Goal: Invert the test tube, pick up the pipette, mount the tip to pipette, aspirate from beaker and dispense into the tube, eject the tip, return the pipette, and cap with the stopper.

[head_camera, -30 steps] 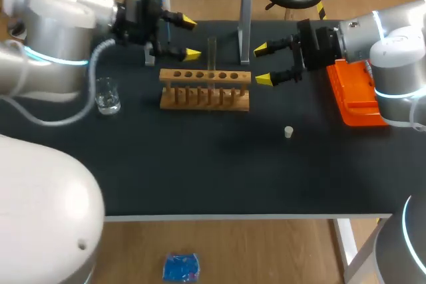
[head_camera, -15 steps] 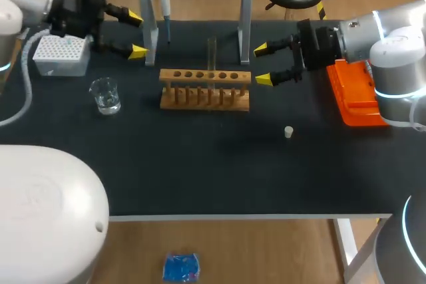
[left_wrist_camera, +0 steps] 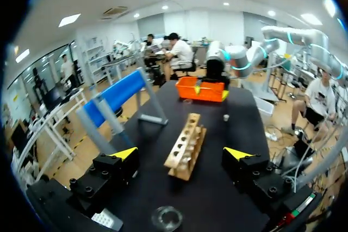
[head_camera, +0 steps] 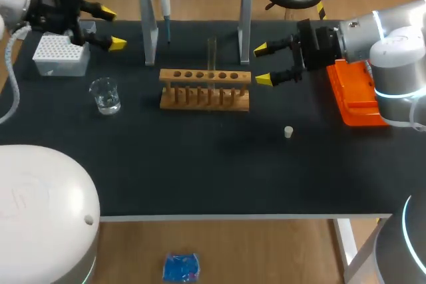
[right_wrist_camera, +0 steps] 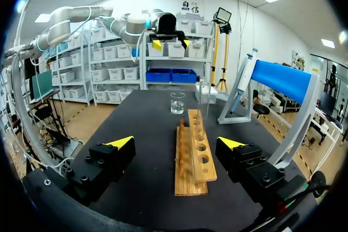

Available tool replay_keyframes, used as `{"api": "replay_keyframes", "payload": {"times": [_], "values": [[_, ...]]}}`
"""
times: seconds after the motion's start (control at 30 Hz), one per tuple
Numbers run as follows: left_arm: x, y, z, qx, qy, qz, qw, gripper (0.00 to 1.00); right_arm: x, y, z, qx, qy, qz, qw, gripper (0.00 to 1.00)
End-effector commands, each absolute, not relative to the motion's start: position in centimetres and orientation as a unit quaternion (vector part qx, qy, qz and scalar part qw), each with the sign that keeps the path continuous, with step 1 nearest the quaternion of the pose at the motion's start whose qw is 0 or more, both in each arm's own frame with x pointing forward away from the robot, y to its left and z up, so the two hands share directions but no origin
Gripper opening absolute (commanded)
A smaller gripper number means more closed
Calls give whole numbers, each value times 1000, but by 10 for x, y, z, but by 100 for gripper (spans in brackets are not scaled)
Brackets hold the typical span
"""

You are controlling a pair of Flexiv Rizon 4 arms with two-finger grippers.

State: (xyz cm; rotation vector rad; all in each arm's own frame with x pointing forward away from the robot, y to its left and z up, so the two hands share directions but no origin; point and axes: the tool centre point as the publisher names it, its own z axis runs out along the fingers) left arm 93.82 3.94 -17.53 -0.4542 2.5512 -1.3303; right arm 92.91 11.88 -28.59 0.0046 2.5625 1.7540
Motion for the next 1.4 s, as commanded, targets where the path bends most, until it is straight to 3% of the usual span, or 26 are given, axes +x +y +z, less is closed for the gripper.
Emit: {"api": "replay_keyframes", "payload": {"times": [0.03,0.3,0.5,1.4], "values": [[953,85,-189,-199,856,-458,131,100,928,119,-286,2,825,564,19,100],[1001,167,-212,-322,822,-443,158,100,928,119,-286,2,825,564,19,100],[1019,200,-236,-377,807,-423,168,100,928,119,-286,2,825,564,19,100],[1027,214,-251,-408,790,-418,185,100,928,119,-286,2,825,564,19,100]]}}
